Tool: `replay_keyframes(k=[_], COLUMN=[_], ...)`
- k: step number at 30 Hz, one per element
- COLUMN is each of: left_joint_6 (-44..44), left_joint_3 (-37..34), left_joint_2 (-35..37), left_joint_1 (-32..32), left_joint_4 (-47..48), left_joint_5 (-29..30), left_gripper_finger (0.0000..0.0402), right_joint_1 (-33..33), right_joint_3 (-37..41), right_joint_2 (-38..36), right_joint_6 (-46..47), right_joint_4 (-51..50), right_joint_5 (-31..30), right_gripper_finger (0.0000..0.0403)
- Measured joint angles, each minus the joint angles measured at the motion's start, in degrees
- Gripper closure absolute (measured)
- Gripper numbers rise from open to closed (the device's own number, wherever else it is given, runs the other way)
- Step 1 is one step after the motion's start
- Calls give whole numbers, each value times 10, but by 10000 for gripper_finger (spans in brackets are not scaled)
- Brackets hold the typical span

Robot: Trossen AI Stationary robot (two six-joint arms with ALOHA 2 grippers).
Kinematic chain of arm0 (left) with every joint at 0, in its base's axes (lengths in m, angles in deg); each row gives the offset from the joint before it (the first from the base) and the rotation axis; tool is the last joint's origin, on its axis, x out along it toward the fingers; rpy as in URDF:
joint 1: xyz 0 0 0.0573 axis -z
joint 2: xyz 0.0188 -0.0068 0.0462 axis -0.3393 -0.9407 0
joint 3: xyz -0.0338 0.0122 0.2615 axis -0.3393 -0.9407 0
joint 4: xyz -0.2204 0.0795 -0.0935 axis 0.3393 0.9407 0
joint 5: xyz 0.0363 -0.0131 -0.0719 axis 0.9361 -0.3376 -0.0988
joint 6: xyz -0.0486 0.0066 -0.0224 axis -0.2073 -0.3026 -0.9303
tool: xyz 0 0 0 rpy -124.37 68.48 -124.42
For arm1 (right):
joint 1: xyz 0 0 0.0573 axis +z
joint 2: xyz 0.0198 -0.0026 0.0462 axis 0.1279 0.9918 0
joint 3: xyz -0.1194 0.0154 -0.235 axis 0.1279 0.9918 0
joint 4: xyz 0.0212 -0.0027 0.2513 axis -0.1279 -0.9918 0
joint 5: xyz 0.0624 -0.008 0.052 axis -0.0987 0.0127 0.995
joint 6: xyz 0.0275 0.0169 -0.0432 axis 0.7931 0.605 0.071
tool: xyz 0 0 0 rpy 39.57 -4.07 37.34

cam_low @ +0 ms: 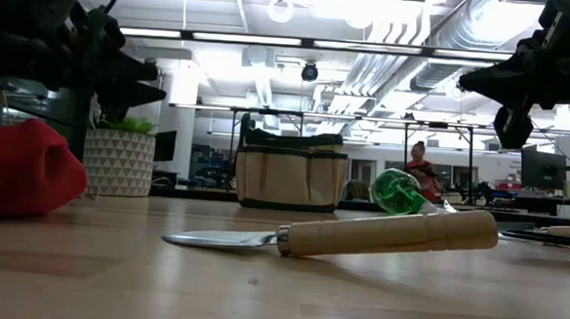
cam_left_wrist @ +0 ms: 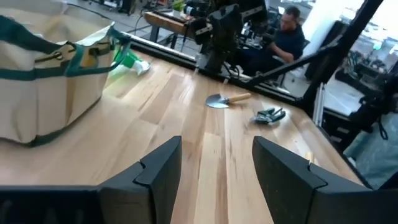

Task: Pick & Place Garden tools in Gardening bag
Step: Put the shear scissors into the gardening bag

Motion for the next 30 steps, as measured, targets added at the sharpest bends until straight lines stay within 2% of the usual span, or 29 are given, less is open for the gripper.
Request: replay_keyframes(k=[13,22,30], left_joint_6=[-53,9,34], left_joint_3=[0,0,0], left_joint_2=[77,121,150], left_joint_1=[0,0,0], left_joint_4=[15,62,75], left_joint_5=[-12,-28,39], left_gripper_finger=[208,208,208], right_joint_1=[0,0,0], right_joint_3=[0,0,0], right_joint_2=[0,0,0], right_joint_6=[0,0,0], right_joint_4=[0,0,0], right_joint_5=[0,0,0], right_gripper_finger=[401,401,401])
